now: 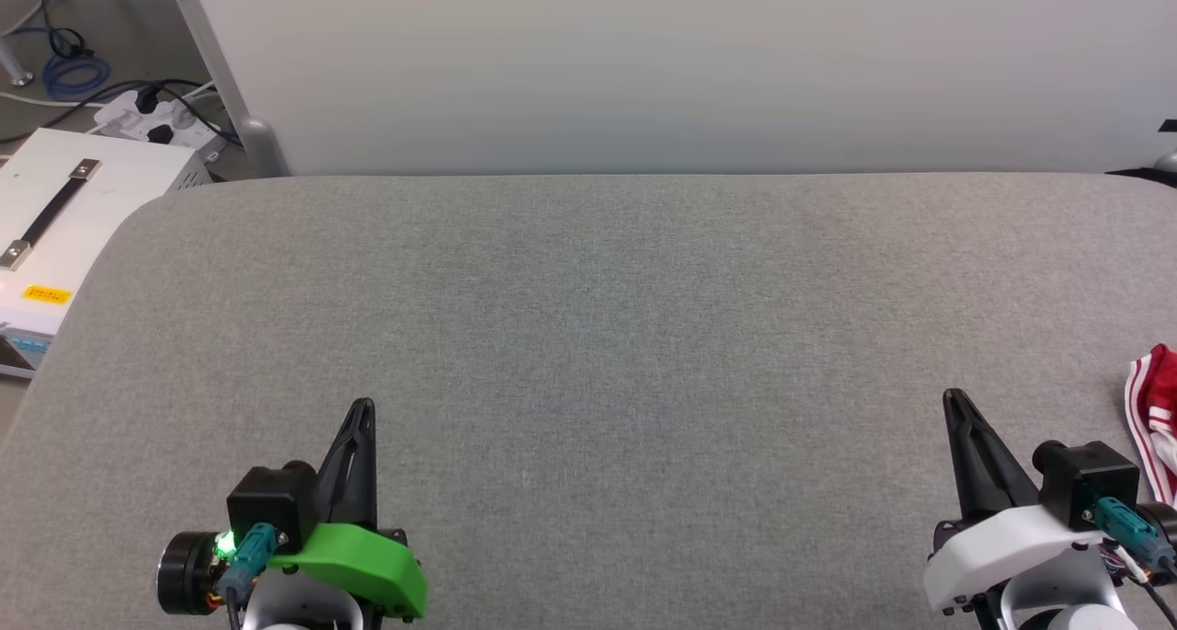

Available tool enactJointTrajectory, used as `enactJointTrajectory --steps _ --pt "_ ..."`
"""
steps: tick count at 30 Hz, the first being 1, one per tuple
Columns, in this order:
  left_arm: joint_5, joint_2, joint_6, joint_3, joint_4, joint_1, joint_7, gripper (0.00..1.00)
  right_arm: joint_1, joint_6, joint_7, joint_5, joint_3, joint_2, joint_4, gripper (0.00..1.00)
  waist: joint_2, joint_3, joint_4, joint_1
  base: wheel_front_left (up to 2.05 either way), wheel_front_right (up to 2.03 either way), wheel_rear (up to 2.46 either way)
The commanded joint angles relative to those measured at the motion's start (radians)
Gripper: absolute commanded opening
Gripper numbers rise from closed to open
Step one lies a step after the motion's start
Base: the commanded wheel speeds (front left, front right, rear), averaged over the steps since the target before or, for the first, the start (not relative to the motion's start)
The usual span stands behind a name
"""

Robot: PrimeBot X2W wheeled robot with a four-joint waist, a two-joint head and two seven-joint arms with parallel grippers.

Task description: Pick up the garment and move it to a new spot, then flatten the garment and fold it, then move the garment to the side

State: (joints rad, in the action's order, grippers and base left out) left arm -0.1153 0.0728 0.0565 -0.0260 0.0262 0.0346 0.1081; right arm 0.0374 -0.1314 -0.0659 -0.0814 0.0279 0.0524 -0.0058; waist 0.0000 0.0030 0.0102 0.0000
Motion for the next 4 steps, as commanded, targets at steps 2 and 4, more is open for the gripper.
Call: enactJointTrajectory --steps 2,4 --pt "0.013 -0.003 -0.007 0.005 -0.004 -0.019 -0.009 0.0 -0.017 0.0 0.004 0.015 -0.003 -0.001 0.003 0.0 0.0 0.0 0.0 0.0 0.0 0.0 0.0" --pt "0.018 -0.004 -0.009 0.006 -0.005 -0.02 -0.013 0.0 -0.018 0.0 0.006 0.018 -0.004 -0.001 0.003 0.0 0.0 0.0 -0.001 0.0 0.0 0.0 0.0"
